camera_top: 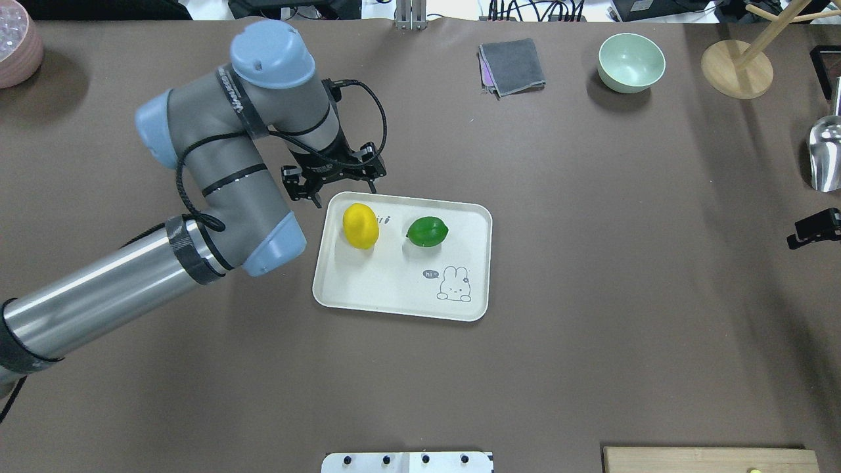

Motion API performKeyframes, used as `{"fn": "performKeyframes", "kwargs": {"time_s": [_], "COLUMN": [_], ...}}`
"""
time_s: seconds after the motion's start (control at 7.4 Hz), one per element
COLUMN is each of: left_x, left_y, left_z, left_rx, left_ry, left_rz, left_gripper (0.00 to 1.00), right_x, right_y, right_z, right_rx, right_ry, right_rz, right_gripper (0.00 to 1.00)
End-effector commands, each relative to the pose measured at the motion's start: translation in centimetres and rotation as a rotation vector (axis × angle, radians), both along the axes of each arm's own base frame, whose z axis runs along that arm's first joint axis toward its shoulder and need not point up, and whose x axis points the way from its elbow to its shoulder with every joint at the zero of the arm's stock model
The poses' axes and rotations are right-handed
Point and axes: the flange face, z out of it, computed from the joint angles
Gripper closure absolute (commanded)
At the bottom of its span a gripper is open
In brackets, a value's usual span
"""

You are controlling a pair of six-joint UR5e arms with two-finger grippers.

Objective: Place all lemons on tray

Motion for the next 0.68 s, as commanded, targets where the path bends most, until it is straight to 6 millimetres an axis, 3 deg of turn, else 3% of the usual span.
{"fn": "performKeyframes", "kwargs": {"time_s": [0.0, 0.14, 0.27, 0.54], "left_x": [-10.1, -13.8, -17.1, -23.7], "left_y": [0.5, 2.1, 2.6, 4.6], "left_z": [4.5, 8.8, 12.4, 20.6], "left_rx": [0.028, 0.090, 0.124, 0.167], "left_ry": [0.034, 0.017, -0.009, -0.069], "left_rz": [0.026, 0.069, 0.088, 0.138], "left_gripper": [0.02, 0.02, 0.02, 0.02], "right_x": [4.1, 6.1, 7.4, 9.7], "right_y": [-0.7, -1.1, -1.2, -1.5], "right_z": [2.0, 2.4, 2.9, 3.0], "right_rx": [-0.028, 0.047, 0.108, -0.006], "right_ry": [0.052, 0.102, 0.159, 0.169], "right_rz": [0.004, -0.030, -0.061, -0.033], "right_gripper": [0.00, 0.00, 0.00, 0.00]}}
